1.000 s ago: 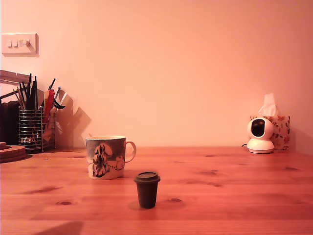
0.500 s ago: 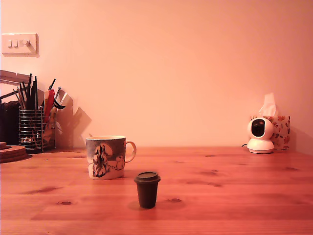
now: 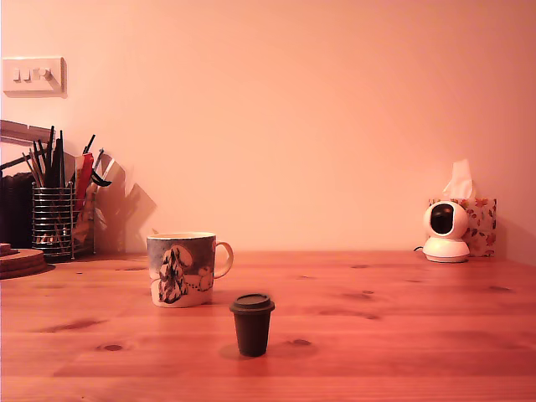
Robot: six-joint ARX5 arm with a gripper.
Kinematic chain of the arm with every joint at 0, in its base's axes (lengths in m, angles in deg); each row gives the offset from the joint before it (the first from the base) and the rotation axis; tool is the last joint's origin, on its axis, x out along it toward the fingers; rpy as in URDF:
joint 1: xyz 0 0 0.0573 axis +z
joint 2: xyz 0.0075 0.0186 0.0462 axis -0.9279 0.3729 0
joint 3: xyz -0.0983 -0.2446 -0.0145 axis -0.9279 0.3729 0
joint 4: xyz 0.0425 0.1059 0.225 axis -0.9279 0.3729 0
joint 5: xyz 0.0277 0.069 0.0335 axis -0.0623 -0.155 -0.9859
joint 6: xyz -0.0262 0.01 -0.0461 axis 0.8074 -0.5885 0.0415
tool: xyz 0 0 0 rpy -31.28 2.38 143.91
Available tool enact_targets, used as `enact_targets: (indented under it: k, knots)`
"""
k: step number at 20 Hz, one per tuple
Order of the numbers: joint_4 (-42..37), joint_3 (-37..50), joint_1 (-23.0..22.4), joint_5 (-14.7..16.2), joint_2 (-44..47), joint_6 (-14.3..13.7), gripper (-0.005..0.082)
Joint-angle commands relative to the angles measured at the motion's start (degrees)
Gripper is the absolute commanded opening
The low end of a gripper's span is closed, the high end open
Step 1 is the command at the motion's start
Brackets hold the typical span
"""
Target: Pick up the coffee capsules on the table and drop them inside the coffee cup
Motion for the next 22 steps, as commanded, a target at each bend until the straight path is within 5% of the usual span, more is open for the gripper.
enact_targets:
  k: [1,5,13,22]
  knots:
    - [-0.26,-0.24,-2.60,-0.92,4.48,-2.10,-0.0019]
    - [-1.42,-0.24,-10.21,-4.28,13.92,-5.95,-0.0019]
    - [-2.89,-0.24,-26.86,-20.90,24.72,-10.29,-0.0019]
    - [-5.92,-0.24,-27.76,-23.04,23.58,-9.81,-0.0019]
